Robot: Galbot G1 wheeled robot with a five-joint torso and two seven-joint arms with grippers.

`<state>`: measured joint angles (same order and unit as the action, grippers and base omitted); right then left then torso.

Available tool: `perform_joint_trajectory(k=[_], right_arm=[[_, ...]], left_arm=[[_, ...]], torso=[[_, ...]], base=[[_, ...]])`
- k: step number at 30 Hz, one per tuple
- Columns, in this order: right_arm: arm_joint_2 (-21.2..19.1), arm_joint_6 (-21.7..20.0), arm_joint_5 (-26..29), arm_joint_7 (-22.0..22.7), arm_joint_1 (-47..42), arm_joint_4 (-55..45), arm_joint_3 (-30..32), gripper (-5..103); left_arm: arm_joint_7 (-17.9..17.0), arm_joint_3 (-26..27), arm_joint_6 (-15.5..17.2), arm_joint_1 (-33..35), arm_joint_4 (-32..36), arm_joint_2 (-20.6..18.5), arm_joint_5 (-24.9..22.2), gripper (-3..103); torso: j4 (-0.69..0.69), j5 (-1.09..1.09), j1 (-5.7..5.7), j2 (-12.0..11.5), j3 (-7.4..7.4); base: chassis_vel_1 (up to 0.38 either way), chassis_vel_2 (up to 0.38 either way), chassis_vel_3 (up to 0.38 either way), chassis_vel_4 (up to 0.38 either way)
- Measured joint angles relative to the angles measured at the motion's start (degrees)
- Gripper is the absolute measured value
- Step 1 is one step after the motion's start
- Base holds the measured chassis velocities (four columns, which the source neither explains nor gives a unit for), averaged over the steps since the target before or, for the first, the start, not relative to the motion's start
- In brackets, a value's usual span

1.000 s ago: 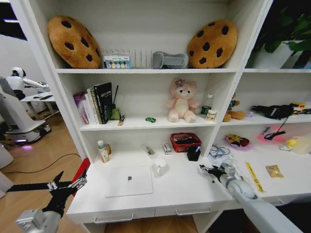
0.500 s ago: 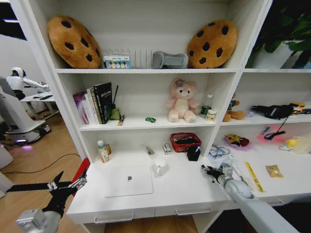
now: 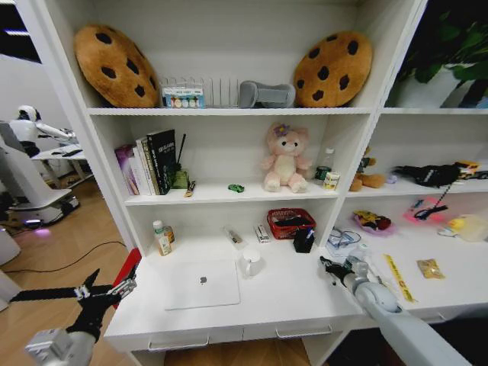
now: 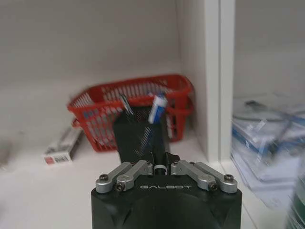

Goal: Organize the objects on the table.

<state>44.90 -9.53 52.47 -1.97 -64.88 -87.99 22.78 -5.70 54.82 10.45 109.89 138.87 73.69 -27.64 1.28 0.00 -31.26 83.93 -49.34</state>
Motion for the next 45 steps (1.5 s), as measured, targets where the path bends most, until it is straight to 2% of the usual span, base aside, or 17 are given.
perform_joint_trajectory(k=[3,4,5,6,9,12,18,21,26,32,33,39,44,45], right_arm=[[-0.2,5.7,0.3,-2.5,2.4,-0.8,-1.1,12],[-0.2,5.7,0.3,-2.5,2.4,-0.8,-1.1,12],[0.1,8.2,0.3,-3.0,4.2,-0.5,-2.2,12],[0.1,8.2,0.3,-3.0,4.2,-0.5,-2.2,12],[2.0,14.5,-1.4,-2.7,9.0,2.5,-5.0,12],[2.9,16.4,-2.8,-2.2,10.8,3.9,-6.1,12],[6.1,22.3,-9.3,0.9,18.1,11.3,-10.7,12],[6.9,23.8,-10.6,1.4,20.5,13.8,-12.2,12],[7.1,24.0,-10.8,1.5,20.9,14.3,-12.4,12],[9.2,26.3,-12.9,3.1,25.8,20.1,-15.1,12],[10.1,27.8,-14.0,3.7,26.9,22.5,-15.9,12],[12.9,29.9,-14.9,4.4,28.9,27.5,-17.7,12],[13.0,29.2,-15.3,4.4,28.6,27.4,-17.3,10],[12.8,28.1,-15.1,4.4,28.3,26.6,-16.9,14]], left_arm=[[0.0,0.0,0.0,0.0,0.0,0.0,0.0,100],[0.0,0.0,0.0,0.0,0.0,0.0,0.0,100],[0.0,0.0,0.0,0.0,0.0,0.0,0.0,100],[0.0,0.0,0.0,0.0,0.0,0.0,0.0,100],[0.0,0.0,0.0,0.0,0.0,0.0,0.0,100],[0.0,0.0,0.0,0.0,0.0,0.0,0.0,100],[0.0,0.0,0.0,0.0,0.0,0.0,0.0,100],[0.0,0.0,0.0,0.0,0.0,0.0,0.0,100],[0.0,0.0,0.0,0.0,0.0,0.0,0.0,100],[0.0,0.0,0.0,0.0,0.0,0.0,0.0,100],[0.0,0.0,0.0,0.0,0.0,0.0,0.0,100],[0.0,0.0,0.0,0.0,0.0,0.0,0.0,100],[0.0,0.0,0.0,0.0,0.0,0.0,0.0,100],[0.0,0.0,0.0,0.0,0.0,0.0,0.0,100]], torso=[[0.0,0.0,0.0,0.0,0.0],[0.0,0.0,0.0,0.0,0.0],[-0.01,-0.01,0.0,0.0,0.0],[-0.01,-0.01,0.0,0.0,0.0],[-0.02,0.01,0.0,0.0,-0.01],[-0.01,-0.02,0.0,0.0,0.0],[0.0,0.0,0.0,0.0,0.0],[-0.01,0.0,0.0,0.0,-0.01],[-0.02,0.0,-0.01,0.0,-0.01],[0.0,-0.01,0.0,0.0,0.0],[0.02,-0.01,0.0,0.0,-0.01],[-0.01,0.0,0.0,0.0,0.0],[-0.01,-0.01,-0.01,0.0,0.0],[0.0,0.01,-0.01,0.0,0.0]], base=[[0.0,0.0,0.0,0.0],[0.0,0.0,0.0,0.0],[0.0,0.0,0.0,0.0],[0.0,0.0,0.0,0.0],[0.0,0.0,0.0,0.0],[0.0,0.0,0.0,0.0],[0.0,0.0,0.0,0.0],[0.0,0.0,0.0,0.0],[0.0,0.0,0.0,0.0],[0.0,0.0,0.0,0.0],[0.0,0.0,0.0,0.0],[0.0,0.0,0.0,0.0],[0.0,0.0,0.0,0.0],[0.0,0.0,0.0,0.0]])
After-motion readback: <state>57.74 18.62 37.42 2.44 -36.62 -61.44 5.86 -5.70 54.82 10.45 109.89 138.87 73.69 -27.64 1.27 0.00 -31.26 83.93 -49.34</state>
